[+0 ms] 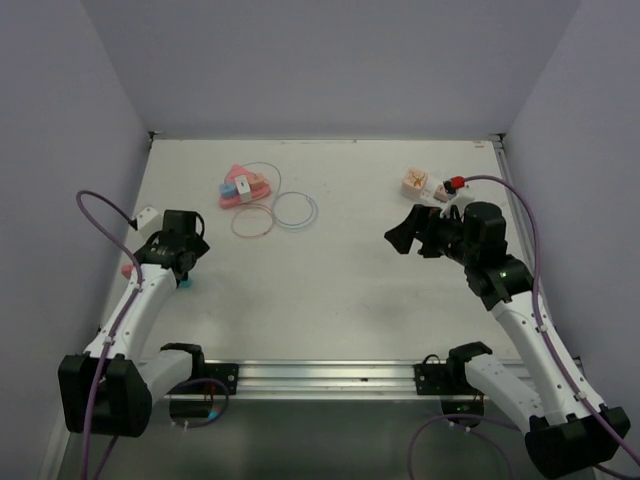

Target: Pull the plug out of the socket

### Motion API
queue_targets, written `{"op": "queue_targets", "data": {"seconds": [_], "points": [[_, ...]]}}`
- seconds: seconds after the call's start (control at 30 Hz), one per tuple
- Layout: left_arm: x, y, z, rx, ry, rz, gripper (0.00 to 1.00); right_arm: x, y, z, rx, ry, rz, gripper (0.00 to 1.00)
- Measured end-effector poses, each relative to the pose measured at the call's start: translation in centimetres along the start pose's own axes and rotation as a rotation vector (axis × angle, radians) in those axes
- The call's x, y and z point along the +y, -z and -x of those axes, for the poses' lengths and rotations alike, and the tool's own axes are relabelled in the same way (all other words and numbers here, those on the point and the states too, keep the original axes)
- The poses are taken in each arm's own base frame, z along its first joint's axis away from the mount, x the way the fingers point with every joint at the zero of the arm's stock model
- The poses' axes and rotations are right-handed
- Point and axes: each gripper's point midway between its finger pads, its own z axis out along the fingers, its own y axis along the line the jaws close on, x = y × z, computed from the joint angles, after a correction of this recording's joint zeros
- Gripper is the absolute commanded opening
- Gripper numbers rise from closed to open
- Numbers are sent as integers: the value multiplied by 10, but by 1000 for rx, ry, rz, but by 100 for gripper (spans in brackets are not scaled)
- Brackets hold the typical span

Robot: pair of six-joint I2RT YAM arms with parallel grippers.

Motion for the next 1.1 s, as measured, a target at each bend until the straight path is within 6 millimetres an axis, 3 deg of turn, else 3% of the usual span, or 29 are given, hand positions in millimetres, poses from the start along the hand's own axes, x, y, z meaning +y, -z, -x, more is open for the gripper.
{"op": "queue_targets", "data": {"seconds": [0.43, 0.83, 1.1], "points": [[16, -26, -2, -14, 258, 168, 71, -6, -5, -15, 34, 8, 4, 99], [19, -35, -2, -33, 350, 216, 50, -7, -2, -17, 30, 30, 8, 99], [27, -39, -10, -25, 352, 240, 30, -7, -2, -18, 31, 37, 10, 99]]}}
